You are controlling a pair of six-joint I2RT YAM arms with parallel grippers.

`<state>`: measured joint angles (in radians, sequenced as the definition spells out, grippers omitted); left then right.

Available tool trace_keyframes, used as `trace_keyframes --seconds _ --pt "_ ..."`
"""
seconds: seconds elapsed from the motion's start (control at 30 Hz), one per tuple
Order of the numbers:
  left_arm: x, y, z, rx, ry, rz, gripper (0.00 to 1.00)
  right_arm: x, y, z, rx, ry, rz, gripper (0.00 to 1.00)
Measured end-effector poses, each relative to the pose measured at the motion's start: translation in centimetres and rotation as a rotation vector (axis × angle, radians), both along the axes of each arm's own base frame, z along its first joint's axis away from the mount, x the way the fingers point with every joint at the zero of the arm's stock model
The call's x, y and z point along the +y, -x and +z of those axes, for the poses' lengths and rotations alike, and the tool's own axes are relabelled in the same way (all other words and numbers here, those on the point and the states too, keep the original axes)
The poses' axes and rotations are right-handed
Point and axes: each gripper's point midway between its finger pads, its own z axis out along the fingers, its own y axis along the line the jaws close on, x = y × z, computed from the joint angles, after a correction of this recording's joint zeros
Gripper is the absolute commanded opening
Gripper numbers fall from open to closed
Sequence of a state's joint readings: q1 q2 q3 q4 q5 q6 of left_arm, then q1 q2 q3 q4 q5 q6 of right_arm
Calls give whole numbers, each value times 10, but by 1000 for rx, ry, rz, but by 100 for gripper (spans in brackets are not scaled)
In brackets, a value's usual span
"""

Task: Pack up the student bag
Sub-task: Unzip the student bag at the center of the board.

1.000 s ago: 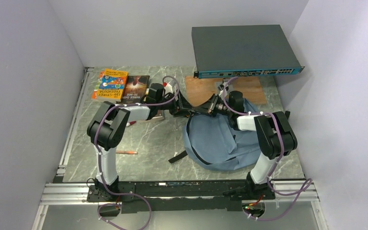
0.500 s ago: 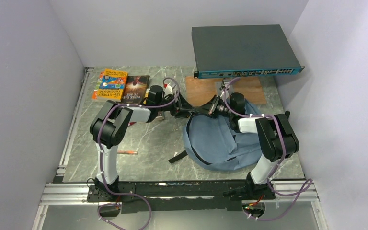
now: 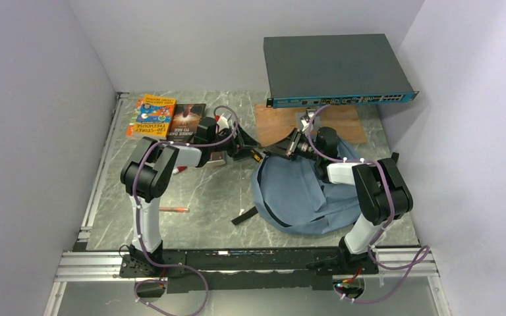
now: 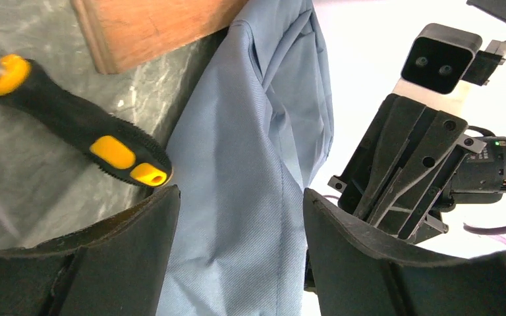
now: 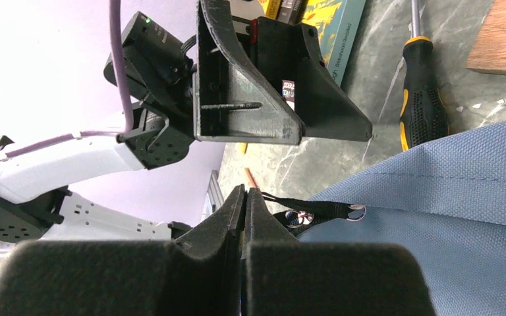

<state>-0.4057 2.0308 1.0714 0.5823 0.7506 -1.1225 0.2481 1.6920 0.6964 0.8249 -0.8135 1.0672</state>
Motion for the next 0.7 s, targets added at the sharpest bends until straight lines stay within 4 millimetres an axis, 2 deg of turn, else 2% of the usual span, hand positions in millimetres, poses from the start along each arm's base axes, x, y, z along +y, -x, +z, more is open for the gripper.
trace_keyframes --seconds 0.13,0.27,0.47,0.63,0.7 --pt "-20 5 2 -6 -8 -41 72 0 1 0 0 0 6 0" --pt "-44 14 0 -11 -1 -100 63 0 2 -1 -1 6 9 0" --pt "-55 17 -11 19 -10 -153 25 -2 5 -10 -4 60 17 0" --pt "-60 11 -7 4 -8 -177 7 1 6 -12 -28 121 39 0" --pt "-63 8 -7 2 -11 -189 3 6 8 -12 -36 144 51 0"
